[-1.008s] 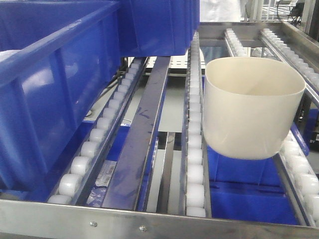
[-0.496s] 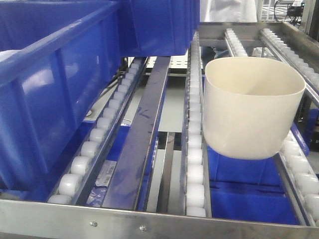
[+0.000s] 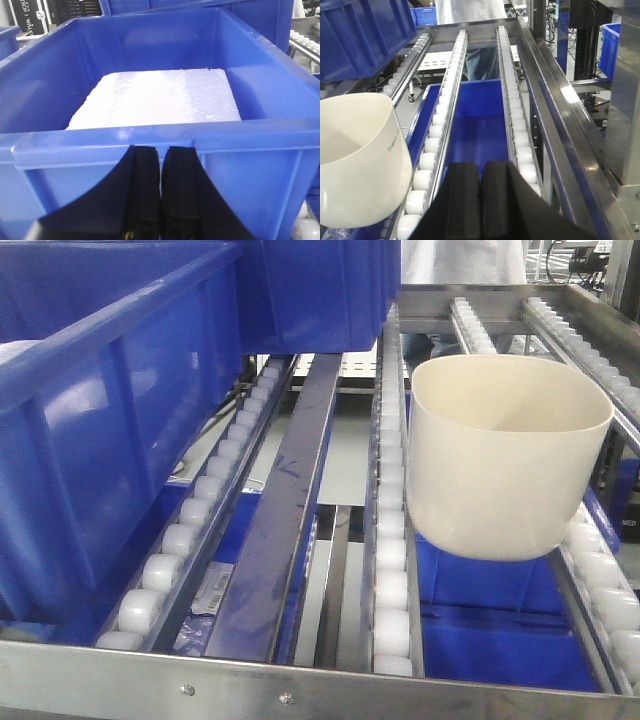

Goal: Move white bin to right shelf second layer

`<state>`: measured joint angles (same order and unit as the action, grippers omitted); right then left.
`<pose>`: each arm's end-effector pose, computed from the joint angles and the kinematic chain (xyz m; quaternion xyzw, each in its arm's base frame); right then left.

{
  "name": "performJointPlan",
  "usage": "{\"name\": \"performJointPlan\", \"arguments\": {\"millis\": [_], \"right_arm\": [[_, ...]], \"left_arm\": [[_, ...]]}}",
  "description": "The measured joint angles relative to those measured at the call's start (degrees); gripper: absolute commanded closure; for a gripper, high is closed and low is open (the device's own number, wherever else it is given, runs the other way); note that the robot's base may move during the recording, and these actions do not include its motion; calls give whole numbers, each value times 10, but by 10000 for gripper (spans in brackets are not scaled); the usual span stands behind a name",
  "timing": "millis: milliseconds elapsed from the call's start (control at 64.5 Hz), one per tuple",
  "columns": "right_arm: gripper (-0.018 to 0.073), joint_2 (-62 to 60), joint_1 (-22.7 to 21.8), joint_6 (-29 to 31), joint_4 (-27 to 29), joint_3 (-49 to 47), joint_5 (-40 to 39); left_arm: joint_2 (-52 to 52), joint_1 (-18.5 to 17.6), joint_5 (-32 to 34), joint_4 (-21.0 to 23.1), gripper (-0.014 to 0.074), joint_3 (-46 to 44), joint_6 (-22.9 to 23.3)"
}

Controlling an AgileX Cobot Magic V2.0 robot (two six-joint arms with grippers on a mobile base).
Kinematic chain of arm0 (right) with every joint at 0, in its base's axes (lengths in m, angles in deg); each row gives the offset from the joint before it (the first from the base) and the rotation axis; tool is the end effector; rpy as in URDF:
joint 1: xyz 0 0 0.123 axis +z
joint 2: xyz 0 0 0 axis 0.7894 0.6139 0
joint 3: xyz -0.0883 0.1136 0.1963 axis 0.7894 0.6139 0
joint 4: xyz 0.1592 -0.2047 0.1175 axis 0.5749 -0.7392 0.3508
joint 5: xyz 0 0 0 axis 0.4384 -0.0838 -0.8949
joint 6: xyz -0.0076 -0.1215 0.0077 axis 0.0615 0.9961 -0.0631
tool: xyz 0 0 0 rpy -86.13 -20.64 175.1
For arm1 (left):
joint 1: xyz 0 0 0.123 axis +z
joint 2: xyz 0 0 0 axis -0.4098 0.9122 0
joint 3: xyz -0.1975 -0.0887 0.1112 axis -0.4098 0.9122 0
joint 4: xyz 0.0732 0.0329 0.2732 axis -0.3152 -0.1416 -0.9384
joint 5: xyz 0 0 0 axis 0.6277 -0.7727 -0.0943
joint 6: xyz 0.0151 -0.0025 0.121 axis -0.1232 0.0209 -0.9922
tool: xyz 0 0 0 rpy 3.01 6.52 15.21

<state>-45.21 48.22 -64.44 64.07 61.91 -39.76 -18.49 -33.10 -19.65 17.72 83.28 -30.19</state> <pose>0.1630 -0.0124 0.1970 0.0814 0.7027 0.0259 0.7063 0.1607 -0.0255 0.2037 0.0806 0.7017 -0.0311 0.7072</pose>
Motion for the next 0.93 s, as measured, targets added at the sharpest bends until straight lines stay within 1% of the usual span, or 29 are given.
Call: {"name": "performJointPlan", "arguments": {"millis": [124, 233, 930], "right_arm": [[494, 0, 0, 52, 47, 0, 0], [494, 0, 0, 72, 63, 0, 0], [494, 0, 0, 80, 67, 0, 0]], "left_arm": [[0, 0, 0, 0, 512, 0, 0], [0, 0, 0, 0, 512, 0, 0], [0, 0, 0, 0, 512, 0, 0]]}}
